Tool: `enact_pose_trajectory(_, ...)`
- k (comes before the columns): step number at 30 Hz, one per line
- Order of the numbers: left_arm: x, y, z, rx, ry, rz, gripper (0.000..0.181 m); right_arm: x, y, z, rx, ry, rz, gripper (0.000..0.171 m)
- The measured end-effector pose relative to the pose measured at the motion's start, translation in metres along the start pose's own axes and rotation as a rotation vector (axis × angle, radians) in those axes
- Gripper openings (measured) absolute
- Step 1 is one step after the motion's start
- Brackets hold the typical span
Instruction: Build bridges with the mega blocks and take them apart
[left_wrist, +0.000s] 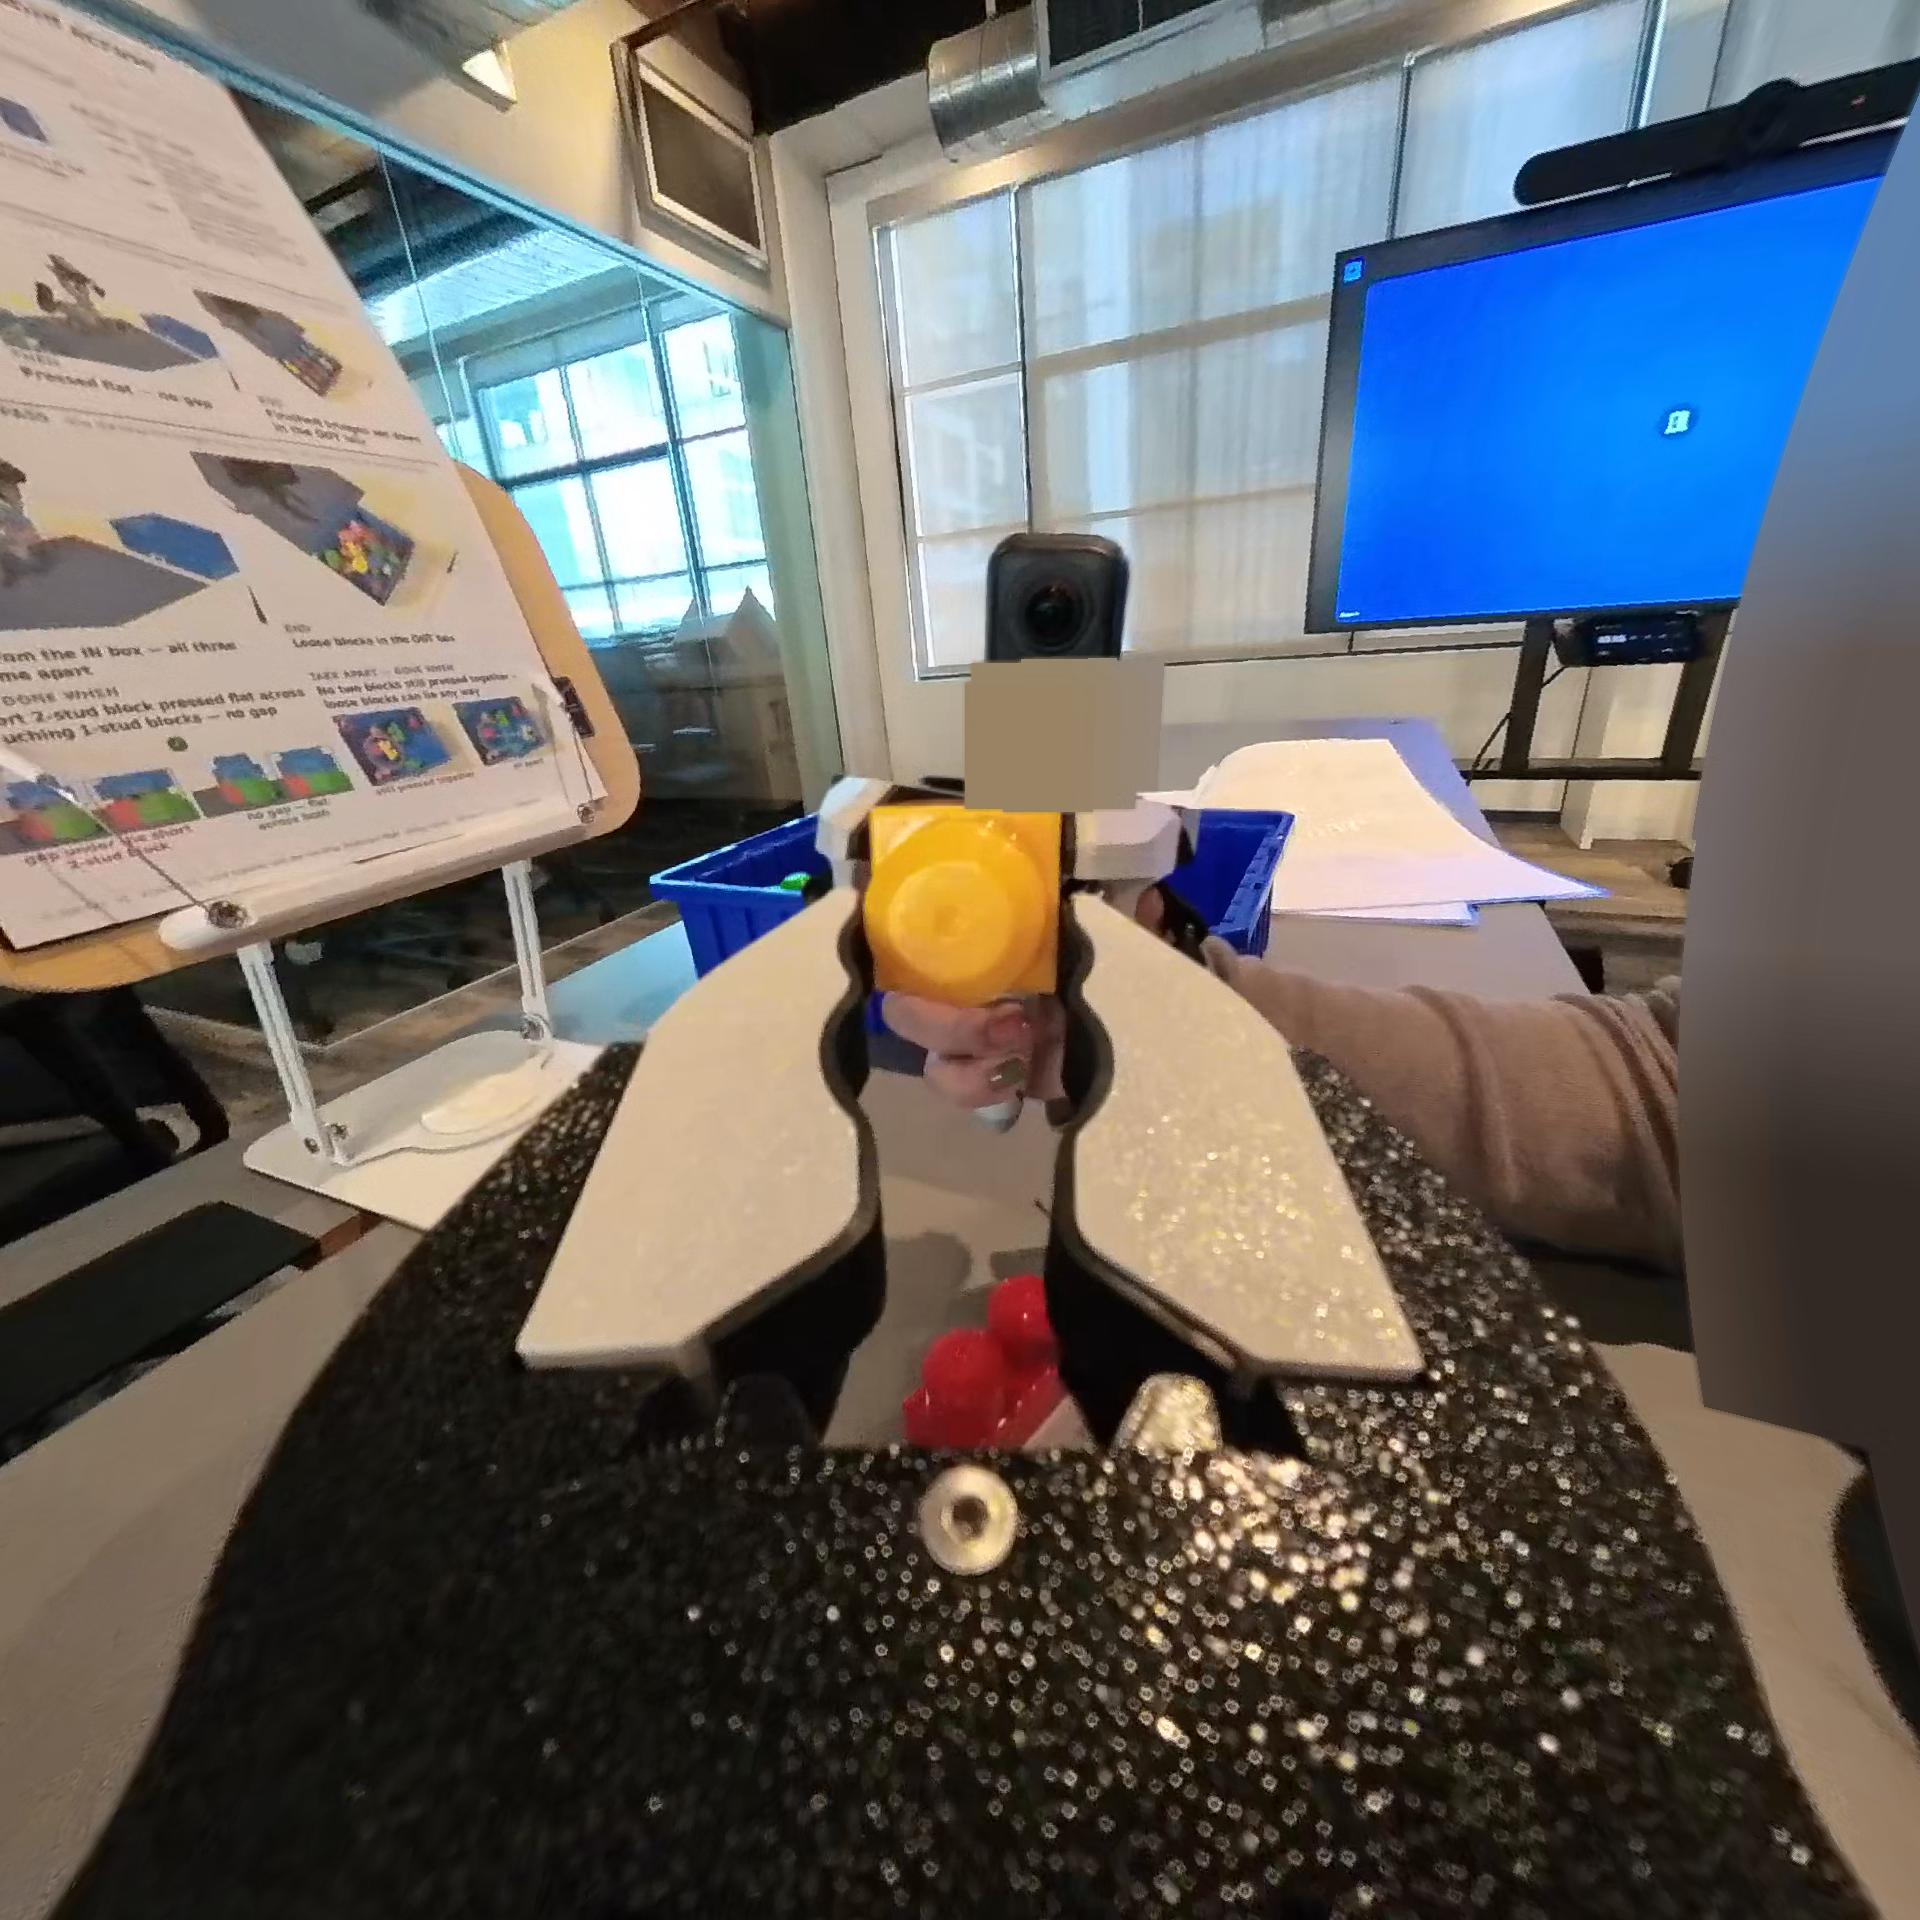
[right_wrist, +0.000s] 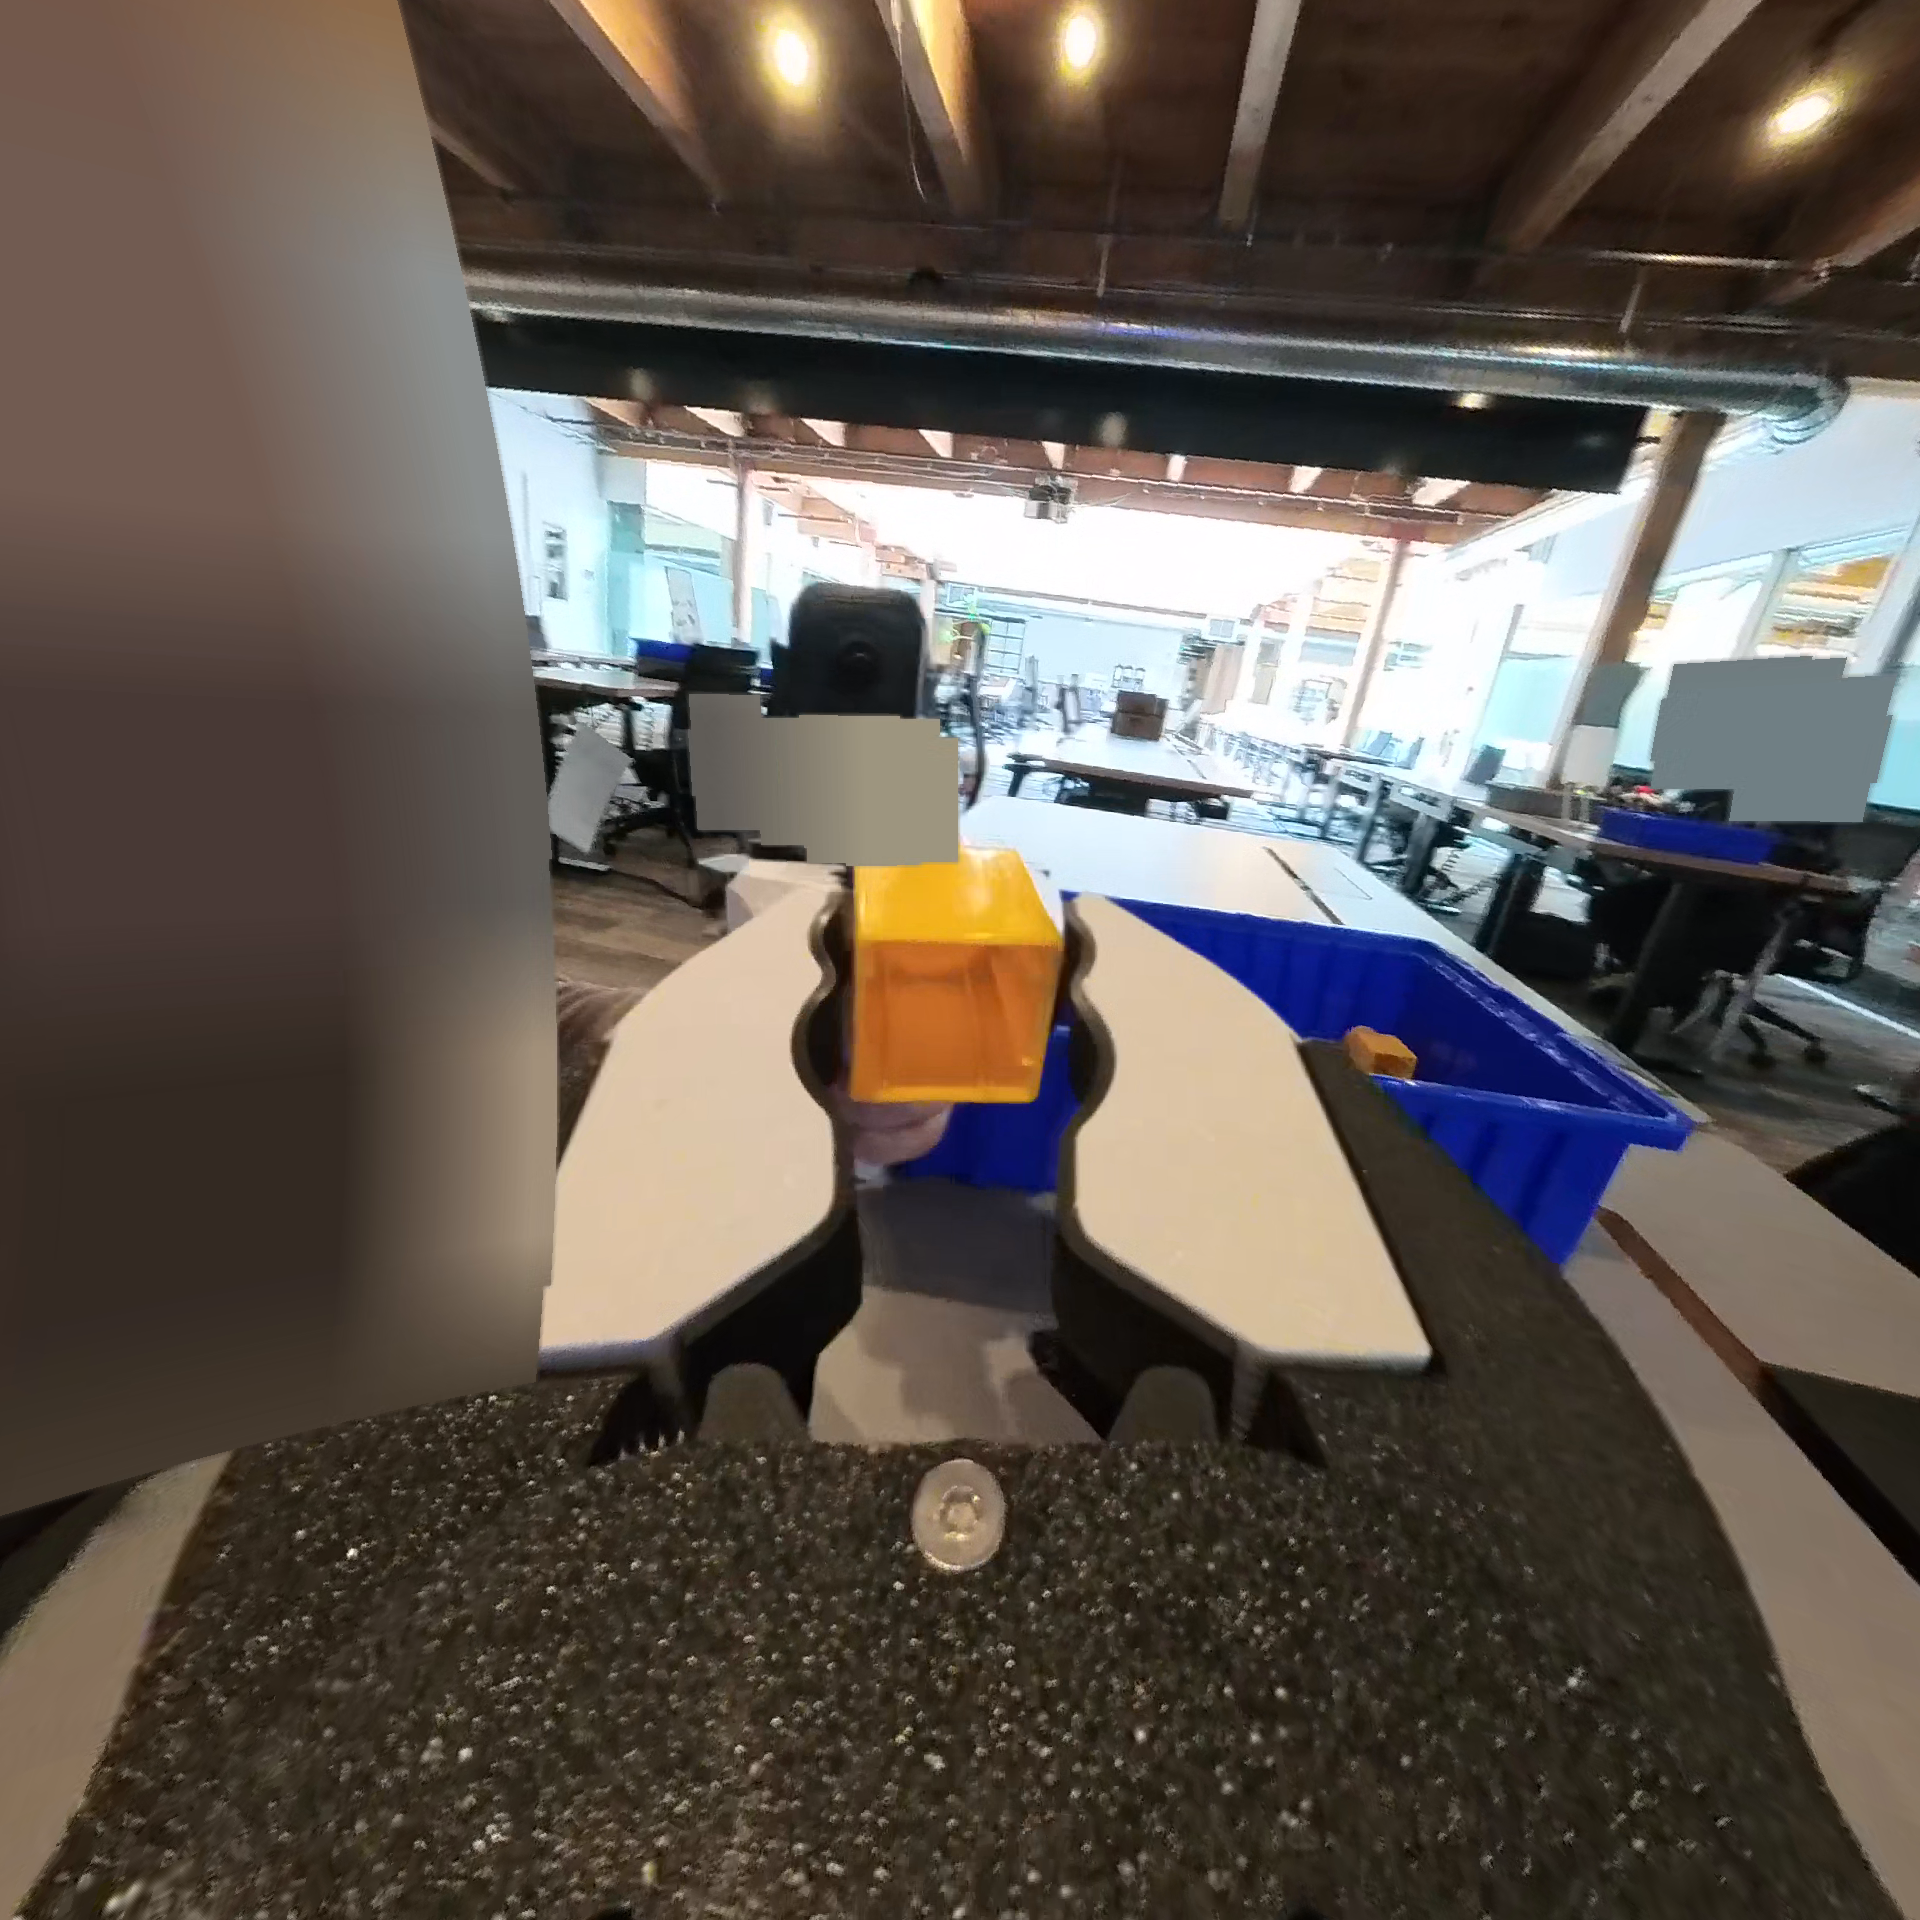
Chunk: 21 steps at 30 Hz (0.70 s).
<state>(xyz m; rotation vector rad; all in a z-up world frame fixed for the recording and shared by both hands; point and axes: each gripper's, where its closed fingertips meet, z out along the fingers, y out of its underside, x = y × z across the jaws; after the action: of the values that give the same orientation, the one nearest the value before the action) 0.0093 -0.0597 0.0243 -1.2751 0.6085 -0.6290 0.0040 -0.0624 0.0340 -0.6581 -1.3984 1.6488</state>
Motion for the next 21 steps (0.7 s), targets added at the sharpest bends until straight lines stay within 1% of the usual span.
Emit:
enact_pose_trajectory(1, -0.005, 0.003, -0.001, -0.017, -0.024, -0.012, 0.033, 0.005, -0.001, -0.003, -0.002, 0.032, -0.011, 0.049)
enact_pose_trajectory(2, -0.012, 0.007, -0.002, -0.039, -0.054, -0.019, 0.033, 0.011, -0.002, -0.009, -0.006, 0.074, -0.022, 0.058)
enact_pose_trajectory(3, -0.018, 0.013, -0.004, -0.072, -0.082, -0.027, 0.033, 0.019, -0.001, -0.017, -0.031, 0.128, -0.035, 0.062)
enact_pose_trajectory(5, -0.031, 0.029, -0.008, -0.182, -0.134, -0.035, 0.033, 0.033, 0.008, -0.040, -0.100, 0.256, -0.044, 0.062)
enact_pose_trajectory(7, -0.038, 0.049, -0.011, -0.318, -0.160, -0.039, 0.033, 0.038, 0.020, -0.063, -0.134, 0.368, -0.021, 0.061)
enact_pose_trajectory(10, -0.040, 0.072, -0.014, -0.491, -0.163, -0.043, 0.033, 0.031, 0.052, -0.091, -0.224, 0.486, 0.033, 0.062)
enact_pose_trajectory(12, -0.040, 0.090, -0.017, -0.638, -0.146, -0.026, 0.033, 0.024, 0.065, -0.105, -0.246, 0.551, 0.017, 0.060)
enact_pose_trajectory(13, -0.038, 0.097, -0.018, -0.696, -0.120, -0.016, 0.033, 0.020, 0.069, -0.109, -0.262, 0.562, 0.016, 0.060)
enact_pose_trajectory(15, -0.032, 0.112, -0.019, -0.794, -0.048, -0.002, 0.033, 0.011, 0.084, -0.113, -0.376, 0.523, 0.056, 0.055)
enact_pose_trajectory(17, -0.029, 0.126, -0.022, -0.899, 0.013, 0.095, 0.033, 0.001, 0.101, -0.114, -0.503, 0.453, 0.142, 0.054)
enact_pose_trajectory(19, -0.024, 0.137, -0.023, -0.976, 0.072, 0.187, 0.033, -0.007, 0.116, -0.112, -0.591, 0.395, 0.244, 0.061)
enact_pose_trajectory(21, -0.015, 0.142, -0.019, -0.995, 0.135, 0.221, 0.033, -0.013, 0.132, -0.113, -0.691, 0.377, 0.289, 0.064)
